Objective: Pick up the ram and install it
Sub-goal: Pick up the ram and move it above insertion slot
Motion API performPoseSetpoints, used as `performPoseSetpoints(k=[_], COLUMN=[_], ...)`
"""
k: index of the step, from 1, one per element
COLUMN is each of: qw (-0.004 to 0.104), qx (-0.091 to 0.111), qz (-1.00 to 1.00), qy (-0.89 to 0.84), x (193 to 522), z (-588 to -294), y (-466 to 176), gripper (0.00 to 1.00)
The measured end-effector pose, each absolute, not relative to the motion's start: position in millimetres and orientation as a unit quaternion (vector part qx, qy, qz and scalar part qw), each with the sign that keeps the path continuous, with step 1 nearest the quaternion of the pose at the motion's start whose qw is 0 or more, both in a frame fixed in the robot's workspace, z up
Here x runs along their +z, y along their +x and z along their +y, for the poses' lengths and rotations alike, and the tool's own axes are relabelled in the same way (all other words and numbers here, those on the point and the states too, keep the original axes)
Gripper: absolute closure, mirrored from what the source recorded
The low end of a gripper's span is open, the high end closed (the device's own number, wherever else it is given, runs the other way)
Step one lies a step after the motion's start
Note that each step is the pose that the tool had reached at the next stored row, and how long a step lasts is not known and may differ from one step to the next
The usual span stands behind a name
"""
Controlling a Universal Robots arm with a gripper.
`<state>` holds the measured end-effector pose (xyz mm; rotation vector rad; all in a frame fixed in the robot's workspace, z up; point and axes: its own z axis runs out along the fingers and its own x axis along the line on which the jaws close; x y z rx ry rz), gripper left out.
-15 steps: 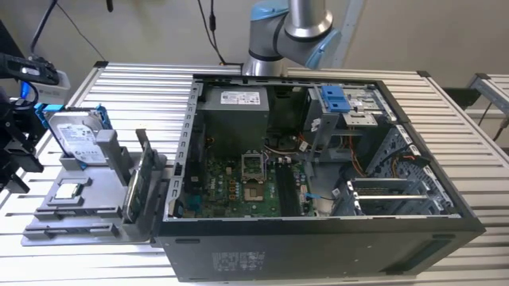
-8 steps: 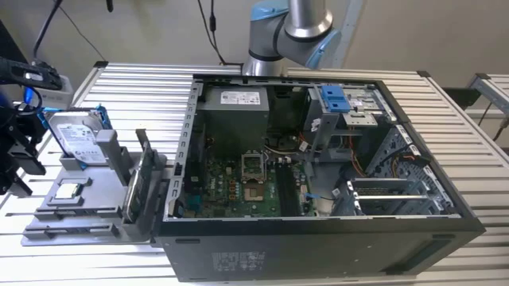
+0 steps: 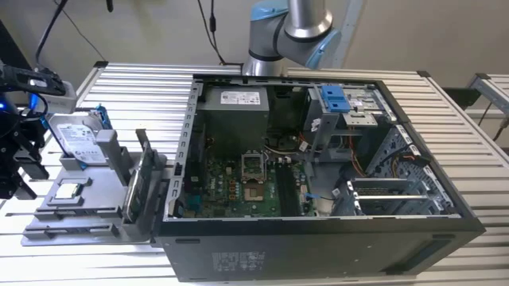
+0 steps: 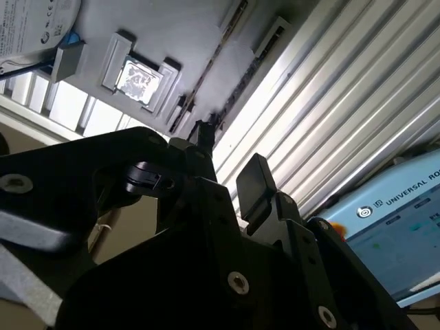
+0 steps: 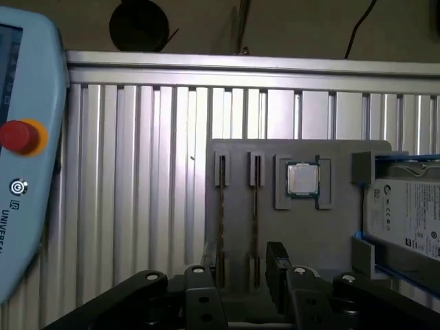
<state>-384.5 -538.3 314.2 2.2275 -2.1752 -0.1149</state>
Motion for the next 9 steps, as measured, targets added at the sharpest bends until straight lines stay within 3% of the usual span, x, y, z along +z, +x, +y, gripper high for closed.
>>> performPoseSetpoints(k=[9], qw=[0.006], qx=[-0.028], qz=[-0.686], qy=[0.727], x=[301], z=[-531], y=[-387], gripper=[0.58])
